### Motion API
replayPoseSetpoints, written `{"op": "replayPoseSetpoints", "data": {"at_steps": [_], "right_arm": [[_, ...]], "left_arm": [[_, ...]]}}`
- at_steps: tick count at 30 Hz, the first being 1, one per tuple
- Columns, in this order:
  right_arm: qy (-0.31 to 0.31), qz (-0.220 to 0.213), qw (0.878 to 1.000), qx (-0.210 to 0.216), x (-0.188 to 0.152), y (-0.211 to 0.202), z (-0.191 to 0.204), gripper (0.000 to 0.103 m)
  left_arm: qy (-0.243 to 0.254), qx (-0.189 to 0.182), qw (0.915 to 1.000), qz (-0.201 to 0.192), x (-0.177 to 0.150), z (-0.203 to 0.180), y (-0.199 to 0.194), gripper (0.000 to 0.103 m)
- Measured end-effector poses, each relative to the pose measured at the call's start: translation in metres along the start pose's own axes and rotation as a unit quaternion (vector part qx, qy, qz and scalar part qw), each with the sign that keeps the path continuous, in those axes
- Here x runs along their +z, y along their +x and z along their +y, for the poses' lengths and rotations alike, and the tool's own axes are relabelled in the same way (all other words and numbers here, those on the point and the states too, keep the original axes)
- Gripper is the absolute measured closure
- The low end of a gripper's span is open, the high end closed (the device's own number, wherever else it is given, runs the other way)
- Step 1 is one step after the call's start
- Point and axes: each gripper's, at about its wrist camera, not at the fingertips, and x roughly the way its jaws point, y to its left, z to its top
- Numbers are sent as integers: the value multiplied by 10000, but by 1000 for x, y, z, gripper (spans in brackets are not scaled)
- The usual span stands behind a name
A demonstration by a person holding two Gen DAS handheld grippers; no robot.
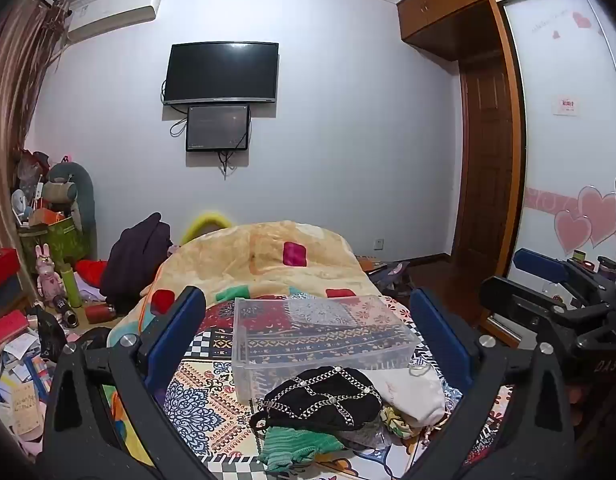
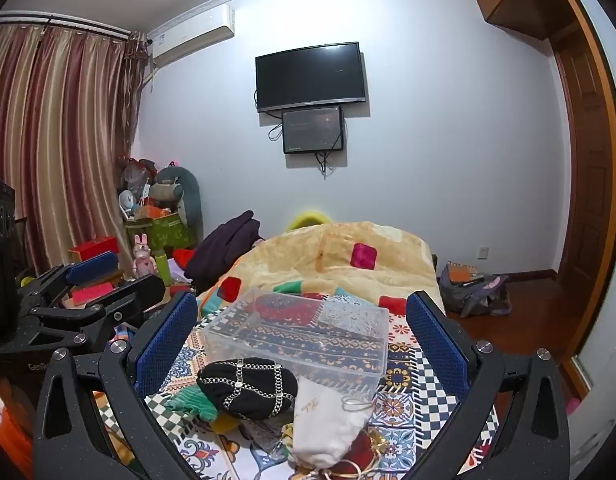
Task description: Organize soft objects
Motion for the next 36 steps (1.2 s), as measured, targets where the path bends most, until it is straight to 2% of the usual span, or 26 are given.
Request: {"op": "replayPoseSetpoints", "data": {"at_steps": [36], "right_arm": [[14,-15,10000,19,2,-1,2,0]], "left_arm": [[-36,-22,10000,-13,-3,-2,3,0]]}}
